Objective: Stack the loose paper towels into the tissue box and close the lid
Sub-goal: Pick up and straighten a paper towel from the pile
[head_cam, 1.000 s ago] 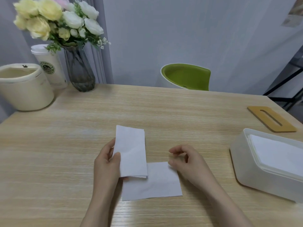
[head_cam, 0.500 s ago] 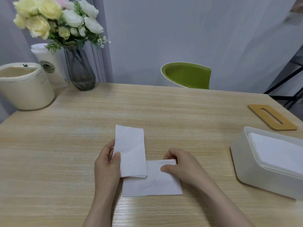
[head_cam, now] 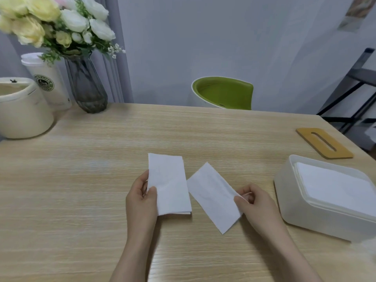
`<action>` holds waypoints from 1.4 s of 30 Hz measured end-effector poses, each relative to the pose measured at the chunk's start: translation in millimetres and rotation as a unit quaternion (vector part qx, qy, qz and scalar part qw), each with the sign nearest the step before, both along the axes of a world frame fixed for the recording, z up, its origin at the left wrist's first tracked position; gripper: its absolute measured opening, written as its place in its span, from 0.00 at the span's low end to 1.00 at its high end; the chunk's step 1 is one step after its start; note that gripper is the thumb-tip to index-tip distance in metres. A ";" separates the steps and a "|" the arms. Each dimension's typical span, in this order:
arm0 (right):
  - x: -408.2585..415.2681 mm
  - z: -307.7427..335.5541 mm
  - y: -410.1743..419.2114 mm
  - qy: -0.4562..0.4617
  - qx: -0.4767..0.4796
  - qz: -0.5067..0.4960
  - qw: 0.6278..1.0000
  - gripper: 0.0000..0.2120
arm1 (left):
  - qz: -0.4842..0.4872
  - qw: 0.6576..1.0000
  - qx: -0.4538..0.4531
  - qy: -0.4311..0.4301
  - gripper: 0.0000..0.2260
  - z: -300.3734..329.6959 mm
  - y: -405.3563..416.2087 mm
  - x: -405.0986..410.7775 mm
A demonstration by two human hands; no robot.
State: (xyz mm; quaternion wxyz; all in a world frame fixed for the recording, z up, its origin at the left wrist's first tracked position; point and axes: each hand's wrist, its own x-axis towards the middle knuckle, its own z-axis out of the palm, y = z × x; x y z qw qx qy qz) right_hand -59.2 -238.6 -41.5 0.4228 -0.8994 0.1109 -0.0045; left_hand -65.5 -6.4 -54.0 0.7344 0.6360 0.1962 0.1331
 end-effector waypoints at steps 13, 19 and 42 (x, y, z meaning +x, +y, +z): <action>4.2 8.9 -12.4 0.094 0.018 0.001 0.995 0.05 | -0.047 0.998 -0.042 0.007 0.21 0.2 -30.2 4.9; 13.4 5.3 -12.0 0.077 0.023 0.006 0.997 0.04 | -0.042 0.998 -0.041 -0.003 0.21 -2.1 -28.0 3.9; 6.2 46.3 3.0 -0.114 0.328 -0.040 0.937 0.03 | -0.074 0.996 -0.037 0.012 0.16 -5.6 -54.7 5.4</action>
